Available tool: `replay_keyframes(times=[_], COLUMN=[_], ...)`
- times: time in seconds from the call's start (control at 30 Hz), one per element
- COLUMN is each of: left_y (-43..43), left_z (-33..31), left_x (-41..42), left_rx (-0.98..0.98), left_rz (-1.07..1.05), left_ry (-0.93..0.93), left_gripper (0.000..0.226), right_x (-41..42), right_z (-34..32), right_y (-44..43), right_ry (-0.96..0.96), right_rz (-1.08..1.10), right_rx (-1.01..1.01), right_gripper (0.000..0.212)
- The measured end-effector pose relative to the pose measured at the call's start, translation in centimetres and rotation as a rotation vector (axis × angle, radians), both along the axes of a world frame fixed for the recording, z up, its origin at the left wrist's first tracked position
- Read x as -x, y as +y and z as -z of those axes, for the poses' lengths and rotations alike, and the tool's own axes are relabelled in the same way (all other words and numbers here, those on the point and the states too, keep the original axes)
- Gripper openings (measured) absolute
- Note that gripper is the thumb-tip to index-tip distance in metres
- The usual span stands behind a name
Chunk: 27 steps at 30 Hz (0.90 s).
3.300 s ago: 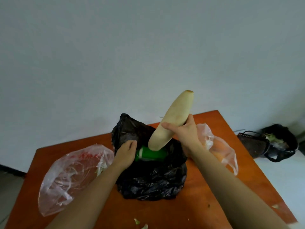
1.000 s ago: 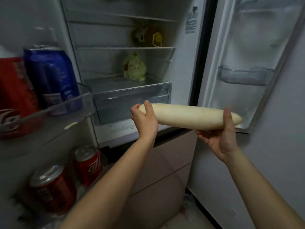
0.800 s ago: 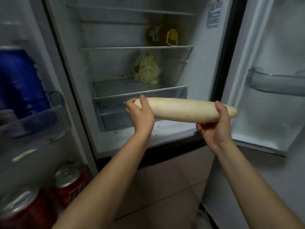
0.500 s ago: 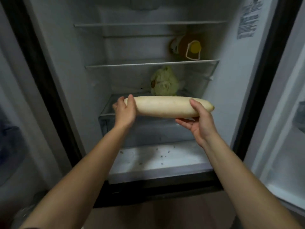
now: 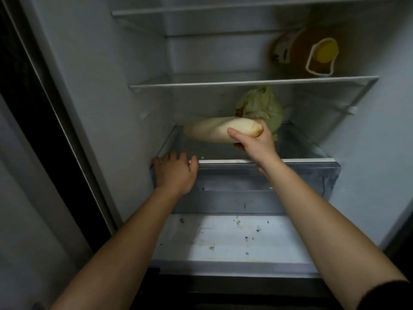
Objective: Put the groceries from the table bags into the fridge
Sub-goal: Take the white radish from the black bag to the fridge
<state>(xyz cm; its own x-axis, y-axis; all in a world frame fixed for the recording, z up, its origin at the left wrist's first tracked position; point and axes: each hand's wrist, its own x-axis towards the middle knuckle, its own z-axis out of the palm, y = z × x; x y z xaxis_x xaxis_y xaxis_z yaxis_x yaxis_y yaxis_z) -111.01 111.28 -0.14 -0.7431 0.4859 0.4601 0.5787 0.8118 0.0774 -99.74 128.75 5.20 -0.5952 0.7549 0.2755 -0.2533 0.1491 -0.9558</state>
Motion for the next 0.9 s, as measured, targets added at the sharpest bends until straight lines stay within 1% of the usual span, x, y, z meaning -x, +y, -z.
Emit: replay_keyframes(times=[0.1, 0.17, 0.23, 0.3, 0.47, 0.57, 0.67, 0.73, 0.83, 0.9], left_y=[0.1, 0.2, 0.3, 0.3, 0.3, 0.5, 0.4, 0.3, 0.2, -0.1], left_z=[0.5, 0.8, 0.9, 1.0, 1.3, 1.3, 1.2, 1.0, 0.7, 0.8], left_x=[0.3, 0.4, 0.6, 0.7, 0.7, 0.7, 0.6, 0.5, 0.3, 0.2], left_rx=[-0.028, -0.028, -0.03, -0.037, -0.05, -0.047, -0.037, -0.032, -0.016, -0.037], left_rz=[0.005, 0.011, 0.013, 0.011, 0.008, 0.009, 0.014, 0.014, 0.007, 0.019], left_ry=[0.027, 0.034, 0.036, 0.038, 0.075, 0.074, 0.081, 0.08, 0.054, 0.049], left_gripper=[0.067, 0.066, 0.064, 0.062, 0.061, 0.062, 0.064, 0.067, 0.075, 0.078], right_x=[2.3, 3.5, 4.6, 5.7, 7.0, 6.8, 6.0, 4.8, 2.0, -0.3], right_z=[-0.7, -1.0, -0.7, -0.1, 0.4, 0.5, 0.6, 0.8, 1.5, 2.4], right_y=[1.4, 2.1, 2.6, 3.3, 3.6, 3.1, 2.7, 2.5, 1.9, 1.4], right_ry=[-0.16, -0.318, -0.474, -0.554, -0.676, -0.633, -0.569, -0.568, -0.609, -0.629], right_rz=[0.068, 0.1, 0.123, 0.17, 0.263, 0.279, 0.207, 0.172, 0.179, 0.196], right_rx=[-0.237, -0.449, -0.586, -0.607, -0.624, -0.583, -0.485, -0.471, -0.57, -0.684], right_gripper=[0.064, 0.07, 0.072, 0.072, 0.081, 0.078, 0.074, 0.073, 0.065, 0.061])
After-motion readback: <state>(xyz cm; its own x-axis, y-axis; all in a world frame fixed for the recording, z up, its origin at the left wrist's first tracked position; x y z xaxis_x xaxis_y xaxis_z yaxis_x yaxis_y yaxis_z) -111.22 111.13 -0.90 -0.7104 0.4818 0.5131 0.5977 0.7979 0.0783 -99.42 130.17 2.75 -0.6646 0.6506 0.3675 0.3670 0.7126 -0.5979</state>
